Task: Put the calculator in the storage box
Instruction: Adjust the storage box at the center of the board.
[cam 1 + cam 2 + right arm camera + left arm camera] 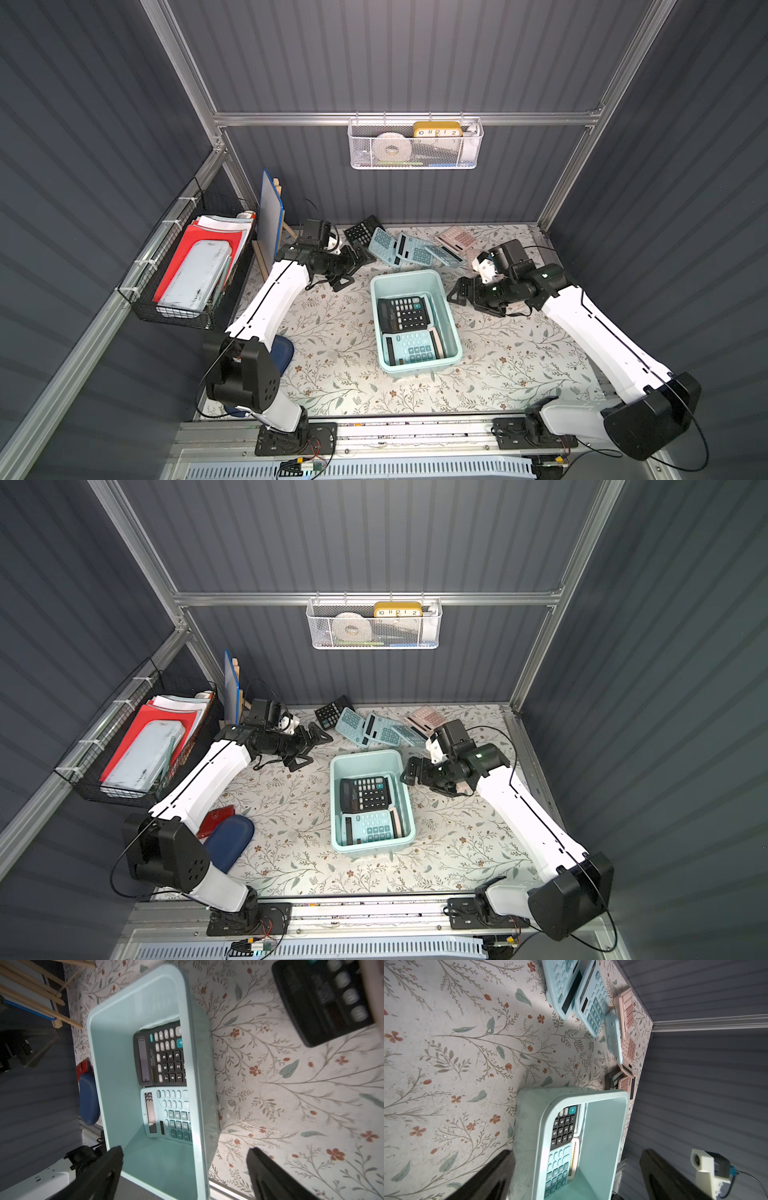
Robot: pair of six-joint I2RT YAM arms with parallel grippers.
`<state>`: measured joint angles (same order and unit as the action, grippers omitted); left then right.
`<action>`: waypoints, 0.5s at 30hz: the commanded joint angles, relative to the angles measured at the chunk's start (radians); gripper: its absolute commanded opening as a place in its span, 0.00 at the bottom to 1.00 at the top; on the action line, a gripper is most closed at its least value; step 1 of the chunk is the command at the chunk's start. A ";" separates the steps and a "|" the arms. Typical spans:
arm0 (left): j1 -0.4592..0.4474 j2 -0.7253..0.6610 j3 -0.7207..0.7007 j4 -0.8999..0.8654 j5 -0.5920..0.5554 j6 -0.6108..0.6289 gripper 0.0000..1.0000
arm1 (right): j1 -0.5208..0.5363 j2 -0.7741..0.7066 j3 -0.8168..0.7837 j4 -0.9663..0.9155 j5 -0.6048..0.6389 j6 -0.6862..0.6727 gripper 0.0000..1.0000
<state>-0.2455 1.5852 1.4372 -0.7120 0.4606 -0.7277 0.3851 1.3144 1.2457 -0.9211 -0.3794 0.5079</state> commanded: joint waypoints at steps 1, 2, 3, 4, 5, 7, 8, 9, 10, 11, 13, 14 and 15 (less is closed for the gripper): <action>-0.002 -0.010 -0.014 0.001 0.040 0.009 0.99 | -0.002 0.040 -0.035 0.016 -0.111 0.008 0.95; -0.003 -0.010 -0.051 0.004 0.053 0.007 0.99 | -0.002 0.054 -0.037 0.010 -0.126 0.003 0.93; -0.003 -0.010 -0.064 0.010 0.062 0.005 0.99 | -0.002 0.062 -0.040 0.009 -0.139 0.000 0.93; -0.002 -0.010 -0.072 0.018 0.070 0.002 0.99 | -0.002 0.071 -0.044 0.017 -0.154 0.002 0.92; -0.003 -0.007 -0.073 0.022 0.078 0.002 0.99 | -0.002 0.081 -0.049 0.027 -0.169 0.006 0.91; -0.003 0.006 -0.073 0.032 0.094 -0.002 0.99 | 0.000 0.094 -0.055 0.048 -0.195 0.014 0.88; -0.003 0.014 -0.068 0.036 0.102 -0.004 0.99 | 0.000 0.102 -0.057 0.067 -0.216 0.022 0.87; -0.003 0.019 -0.065 0.042 0.107 -0.008 0.99 | 0.001 0.108 -0.060 0.083 -0.235 0.030 0.86; -0.003 0.026 -0.059 0.047 0.113 -0.012 0.99 | 0.006 0.117 -0.061 0.100 -0.258 0.042 0.85; -0.003 0.030 -0.053 0.049 0.116 -0.013 0.99 | 0.011 0.128 -0.061 0.115 -0.281 0.052 0.84; -0.003 0.038 -0.041 0.045 0.116 -0.013 0.99 | 0.032 0.152 -0.052 0.143 -0.324 0.065 0.82; -0.003 0.041 -0.037 0.042 0.116 -0.013 0.99 | 0.049 0.165 -0.046 0.159 -0.342 0.071 0.81; -0.003 0.041 -0.035 0.037 0.117 -0.014 0.99 | 0.065 0.178 -0.034 0.164 -0.352 0.071 0.81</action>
<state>-0.2455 1.6108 1.3720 -0.6743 0.5499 -0.7322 0.4107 1.4616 1.1965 -0.8173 -0.6304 0.5545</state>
